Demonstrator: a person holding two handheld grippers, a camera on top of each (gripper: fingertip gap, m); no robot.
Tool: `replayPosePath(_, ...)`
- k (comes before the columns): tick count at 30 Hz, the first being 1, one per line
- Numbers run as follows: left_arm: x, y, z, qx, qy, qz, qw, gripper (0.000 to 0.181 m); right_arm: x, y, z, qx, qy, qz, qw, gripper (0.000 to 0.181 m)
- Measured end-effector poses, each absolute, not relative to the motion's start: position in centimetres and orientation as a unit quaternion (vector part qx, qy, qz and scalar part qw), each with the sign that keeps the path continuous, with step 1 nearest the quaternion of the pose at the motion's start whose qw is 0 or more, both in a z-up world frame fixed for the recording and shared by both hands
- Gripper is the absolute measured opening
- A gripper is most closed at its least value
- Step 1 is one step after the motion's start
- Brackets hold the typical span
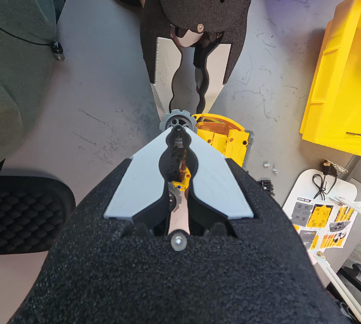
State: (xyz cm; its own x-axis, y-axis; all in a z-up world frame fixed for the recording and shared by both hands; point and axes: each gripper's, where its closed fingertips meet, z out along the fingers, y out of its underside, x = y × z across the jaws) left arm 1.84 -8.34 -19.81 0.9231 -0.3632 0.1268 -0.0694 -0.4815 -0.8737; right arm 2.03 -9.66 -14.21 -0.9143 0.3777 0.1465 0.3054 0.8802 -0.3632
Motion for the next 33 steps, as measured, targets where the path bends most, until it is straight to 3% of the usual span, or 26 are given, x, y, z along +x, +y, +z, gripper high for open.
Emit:
replayPosePath(10, 1.8, -8.3, -20.0, -0.852, 0.108, -0.162, 0.486, 0.038, 2.0, -9.6, -14.7, -0.196, -0.968, 0.127, 0.096, 0.005)
replayPosePath(17, 1.6, -8.1, -19.8, -0.851, 0.098, -0.170, 0.487, 0.039, 1.6, -9.2, -14.5, -0.211, -0.959, 0.124, 0.142, 0.006)
replayPosePath(20, 1.6, -8.0, -19.8, -0.852, 0.101, -0.165, 0.487, 0.039, 1.8, -9.1, -13.9, -0.223, -0.952, 0.149, 0.145, 0.017)
replayPosePath(33, 1.6, -8.0, -19.8, -0.852, 0.097, -0.173, 0.485, 0.039, 1.7, -9.3, -14.2, -0.267, -0.950, 0.139, 0.084, 0.003)
